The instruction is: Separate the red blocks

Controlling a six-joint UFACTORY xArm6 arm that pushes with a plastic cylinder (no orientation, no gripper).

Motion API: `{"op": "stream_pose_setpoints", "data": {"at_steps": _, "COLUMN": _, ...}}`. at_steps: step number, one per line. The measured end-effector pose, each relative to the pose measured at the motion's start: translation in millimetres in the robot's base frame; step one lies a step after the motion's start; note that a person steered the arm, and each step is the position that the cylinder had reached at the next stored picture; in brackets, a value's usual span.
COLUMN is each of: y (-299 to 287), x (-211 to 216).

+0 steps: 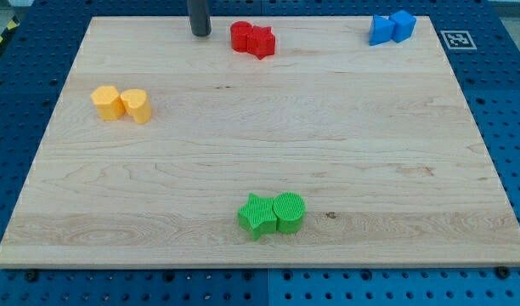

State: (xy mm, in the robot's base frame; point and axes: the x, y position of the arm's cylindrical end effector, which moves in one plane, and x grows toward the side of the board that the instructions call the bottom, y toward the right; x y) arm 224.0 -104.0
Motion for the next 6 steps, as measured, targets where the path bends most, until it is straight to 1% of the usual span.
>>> {"op": "stream_pose_setpoints", "data": {"at_steps": 1, "y": 5.5, "x": 1.0}}
{"op": "stream_pose_setpoints", "data": {"at_steps": 2, "y": 25.4, "x": 15.9}}
{"op": "stream_pose_setpoints", "data": {"at_steps": 6, "y": 148.5, "x": 52.4}}
